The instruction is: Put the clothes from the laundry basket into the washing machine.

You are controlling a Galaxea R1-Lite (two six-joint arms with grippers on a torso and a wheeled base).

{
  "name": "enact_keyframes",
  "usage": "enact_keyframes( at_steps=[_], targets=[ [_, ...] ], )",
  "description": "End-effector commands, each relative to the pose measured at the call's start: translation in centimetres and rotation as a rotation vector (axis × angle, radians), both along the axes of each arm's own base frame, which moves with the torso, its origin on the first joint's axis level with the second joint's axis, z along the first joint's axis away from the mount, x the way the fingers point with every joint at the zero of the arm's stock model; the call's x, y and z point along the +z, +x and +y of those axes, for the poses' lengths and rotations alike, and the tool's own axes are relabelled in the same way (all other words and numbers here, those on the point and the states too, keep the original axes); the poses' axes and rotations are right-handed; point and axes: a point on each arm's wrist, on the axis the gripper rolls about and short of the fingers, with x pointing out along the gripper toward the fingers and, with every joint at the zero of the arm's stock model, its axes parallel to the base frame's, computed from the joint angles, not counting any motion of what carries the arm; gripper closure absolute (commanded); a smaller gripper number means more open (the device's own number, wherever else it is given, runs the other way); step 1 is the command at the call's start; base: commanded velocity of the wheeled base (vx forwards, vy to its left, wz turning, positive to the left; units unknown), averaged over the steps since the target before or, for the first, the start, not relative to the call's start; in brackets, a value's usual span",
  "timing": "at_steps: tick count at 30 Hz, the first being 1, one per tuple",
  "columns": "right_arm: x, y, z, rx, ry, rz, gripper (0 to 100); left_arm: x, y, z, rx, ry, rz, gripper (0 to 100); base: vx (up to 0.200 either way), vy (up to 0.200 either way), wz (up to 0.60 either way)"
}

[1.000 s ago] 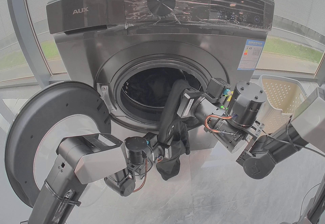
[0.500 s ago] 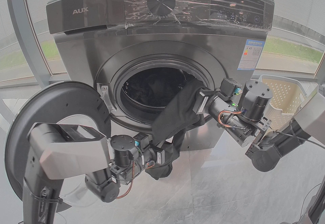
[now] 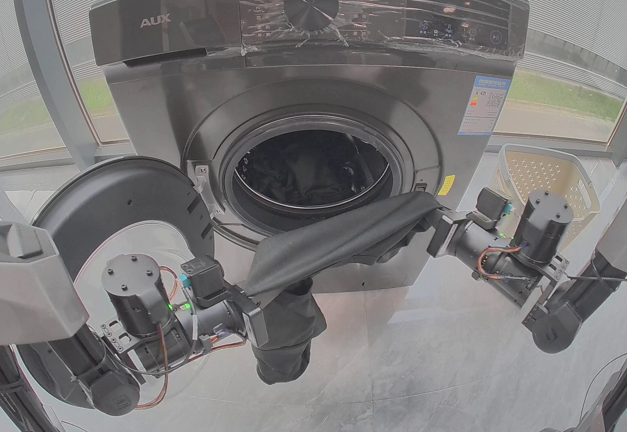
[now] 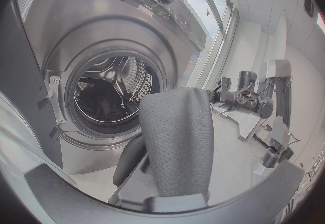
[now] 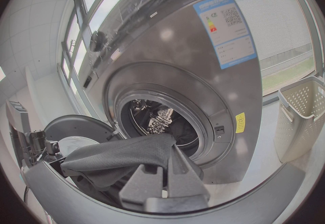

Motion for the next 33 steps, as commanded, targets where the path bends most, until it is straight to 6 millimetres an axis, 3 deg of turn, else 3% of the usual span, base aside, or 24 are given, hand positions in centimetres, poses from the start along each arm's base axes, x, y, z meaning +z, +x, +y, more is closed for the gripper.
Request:
enact_keyframes(
  at_steps=[1, 5, 13, 14, 22, 23, 27, 33],
  targets=[
    [-0.1, -1.6, -2.6, 0.011, 0.025, -0.009, 100, 1.6, -1.4, 1.0, -0.033, -0.042, -0.021, 100, 0.0, 0.0, 0.0],
    [-0.3, -1.6, -3.2, 0.007, 0.037, -0.005, 100, 0.9, -1.6, 0.8, -0.051, -0.032, 0.012, 100, 0.0, 0.0, 0.0],
    [0.2, -1.3, -2.5, 0.034, 0.091, -0.002, 100, -2.8, 0.3, -0.5, -0.038, 0.04, 0.105, 100, 0.0, 0.0, 0.0],
    [0.6, -0.9, -1.6, 0.064, 0.104, -0.023, 100, -4.0, 1.0, -0.9, -0.028, 0.061, 0.127, 100, 0.0, 0.0, 0.0],
    [1.4, -0.3, 1.1, 0.122, 0.122, -0.078, 100, -6.3, 3.5, -2.7, 0.018, 0.074, 0.132, 100, 0.0, 0.0, 0.0],
    [1.3, -0.2, 1.1, 0.12, 0.119, -0.076, 100, -6.4, 3.5, -2.8, 0.016, 0.075, 0.132, 0, 0.0, 0.0, 0.0],
    [0.9, 0.0, 1.5, 0.12, 0.094, -0.08, 100, -6.6, 3.9, -3.0, 0.02, 0.069, 0.133, 0, 0.0, 0.0, 0.0],
    [1.0, -0.2, 1.8, 0.129, 0.094, -0.087, 100, -8.6, 4.7, -2.8, 0.05, 0.118, 0.151, 0, 0.0, 0.0, 0.0]
  ],
)
